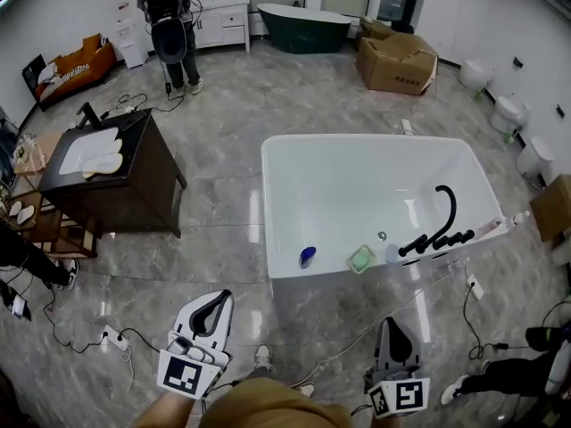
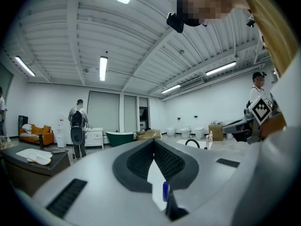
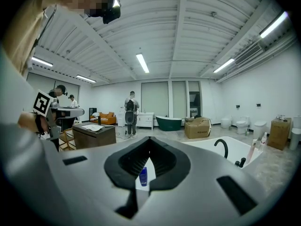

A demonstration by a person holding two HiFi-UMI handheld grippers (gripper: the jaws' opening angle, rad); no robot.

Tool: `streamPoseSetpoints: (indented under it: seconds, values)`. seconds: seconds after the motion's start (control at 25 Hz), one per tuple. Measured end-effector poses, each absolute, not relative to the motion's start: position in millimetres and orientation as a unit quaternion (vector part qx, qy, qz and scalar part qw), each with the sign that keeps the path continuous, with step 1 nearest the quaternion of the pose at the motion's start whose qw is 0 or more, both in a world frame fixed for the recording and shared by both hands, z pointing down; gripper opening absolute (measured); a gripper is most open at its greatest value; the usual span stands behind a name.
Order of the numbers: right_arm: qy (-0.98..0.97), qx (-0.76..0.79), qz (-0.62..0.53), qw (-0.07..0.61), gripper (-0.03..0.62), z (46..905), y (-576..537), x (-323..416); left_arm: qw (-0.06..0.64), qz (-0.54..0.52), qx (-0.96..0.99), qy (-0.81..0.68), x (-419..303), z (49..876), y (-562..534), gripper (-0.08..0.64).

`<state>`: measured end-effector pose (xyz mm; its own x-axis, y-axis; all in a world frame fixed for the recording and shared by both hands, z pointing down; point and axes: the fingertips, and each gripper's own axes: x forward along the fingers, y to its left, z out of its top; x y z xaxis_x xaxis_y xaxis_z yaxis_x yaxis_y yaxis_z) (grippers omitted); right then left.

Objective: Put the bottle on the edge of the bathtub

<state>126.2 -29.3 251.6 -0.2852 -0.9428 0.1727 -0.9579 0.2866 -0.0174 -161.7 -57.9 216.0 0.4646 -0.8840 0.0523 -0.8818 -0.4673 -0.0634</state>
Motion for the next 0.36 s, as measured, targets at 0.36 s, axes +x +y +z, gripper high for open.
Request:
streamPoseSetpoints:
  seconds: [0.36]
  values:
    - [-0.798,0.597,0.053,0.065,-0.005,247.0,-27.7,125.1,0.016,-0.035,-0.859,0.51,-160.4,213.9,-57.1,0.006]
